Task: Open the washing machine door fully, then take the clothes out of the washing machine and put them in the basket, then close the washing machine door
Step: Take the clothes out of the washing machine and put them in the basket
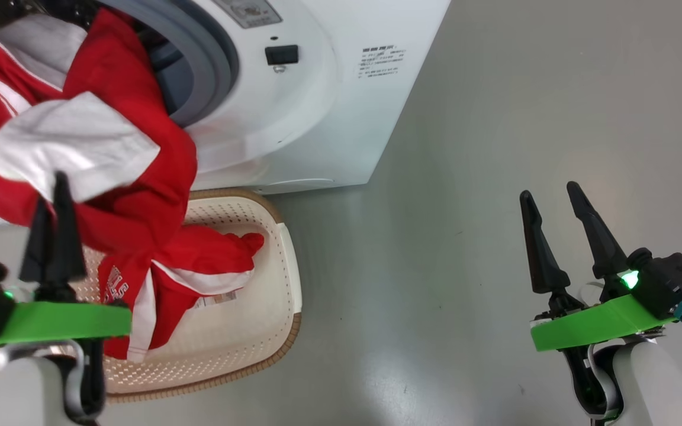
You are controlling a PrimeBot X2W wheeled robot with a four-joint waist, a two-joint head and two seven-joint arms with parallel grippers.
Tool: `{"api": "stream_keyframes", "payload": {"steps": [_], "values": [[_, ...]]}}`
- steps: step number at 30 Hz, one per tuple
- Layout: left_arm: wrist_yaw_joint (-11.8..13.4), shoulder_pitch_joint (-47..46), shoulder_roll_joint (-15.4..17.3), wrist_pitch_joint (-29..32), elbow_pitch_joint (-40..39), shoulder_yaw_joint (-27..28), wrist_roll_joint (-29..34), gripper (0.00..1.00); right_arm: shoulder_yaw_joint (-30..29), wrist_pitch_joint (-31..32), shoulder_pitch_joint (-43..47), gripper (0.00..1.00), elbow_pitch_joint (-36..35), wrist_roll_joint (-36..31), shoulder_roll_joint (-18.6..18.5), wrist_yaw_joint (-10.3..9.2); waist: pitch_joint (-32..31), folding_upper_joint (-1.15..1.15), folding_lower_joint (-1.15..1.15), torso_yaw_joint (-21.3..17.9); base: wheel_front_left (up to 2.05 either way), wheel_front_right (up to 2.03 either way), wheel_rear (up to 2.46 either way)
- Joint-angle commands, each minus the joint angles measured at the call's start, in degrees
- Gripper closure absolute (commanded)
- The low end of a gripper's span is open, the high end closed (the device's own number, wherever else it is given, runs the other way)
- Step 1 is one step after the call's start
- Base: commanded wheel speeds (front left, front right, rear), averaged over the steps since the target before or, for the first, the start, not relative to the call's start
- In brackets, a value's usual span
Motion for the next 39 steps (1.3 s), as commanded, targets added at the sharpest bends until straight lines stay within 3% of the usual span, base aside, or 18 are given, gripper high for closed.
{"api": "stream_keyframes", "payload": {"steps": [1,15,19,22,24,25,26,27,39], "values": [[-0.31,0.35,1.67,-0.22,0.18,1.05,-0.39,1.00,1.17,-0.36,-0.22,0.00,-1.51,-0.38,-0.08,0.37,0.32,0.00,0.00,-0.13,0.00,0.00,0.00],[-0.31,-6.66,4.63,-0.22,26.20,-5.63,-2.38,1.00,2.38,-0.36,-1.08,0.00,-1.62,0.13,-0.08,0.37,2.47,0.00,0.00,-1.54,0.00,0.00,0.00],[-0.31,-9.14,5.42,-0.22,32.08,-7.93,-3.09,0.83,2.82,-0.36,-1.21,0.00,-1.60,0.30,-0.08,0.37,2.73,0.00,0.00,-2.02,0.00,0.00,0.00],[-0.31,-10.77,5.86,-0.22,34.31,-9.13,-3.67,0.64,2.75,-0.36,-1.34,0.00,-1.66,0.24,-0.08,0.37,3.00,0.00,0.00,-2.15,0.00,0.00,0.00],[-0.31,-11.61,6.23,-0.22,35.05,-9.19,-4.07,0.40,2.69,-0.36,-1.35,0.00,-1.66,0.18,-0.08,0.37,3.12,0.00,0.00,-2.20,0.00,0.00,0.00],[-0.31,-11.90,6.36,-0.22,35.24,-9.11,-4.26,0.19,2.66,-0.36,-1.36,0.00,-1.66,0.18,-0.08,0.37,3.14,0.00,0.00,-2.23,0.00,0.00,0.00],[-0.31,-12.13,6.51,-0.22,35.31,-8.96,-4.39,0.05,2.63,-0.36,-1.36,0.00,-1.65,0.17,-0.08,0.37,3.15,0.00,0.00,-2.24,0.00,0.00,0.00],[-0.31,-12.27,6.60,-0.22,35.27,-8.77,-4.50,0.00,2.59,-0.36,-1.35,0.00,-1.65,0.17,-0.08,0.37,3.17,0.00,0.00,-2.22,0.00,0.00,0.00],[-0.31,-10.89,6.01,-0.22,30.51,-6.98,-3.92,0.00,2.05,-0.36,-1.36,0.00,-1.70,-0.10,-0.08,0.37,3.11,0.00,0.00,-1.21,0.00,0.00,0.00]]}}
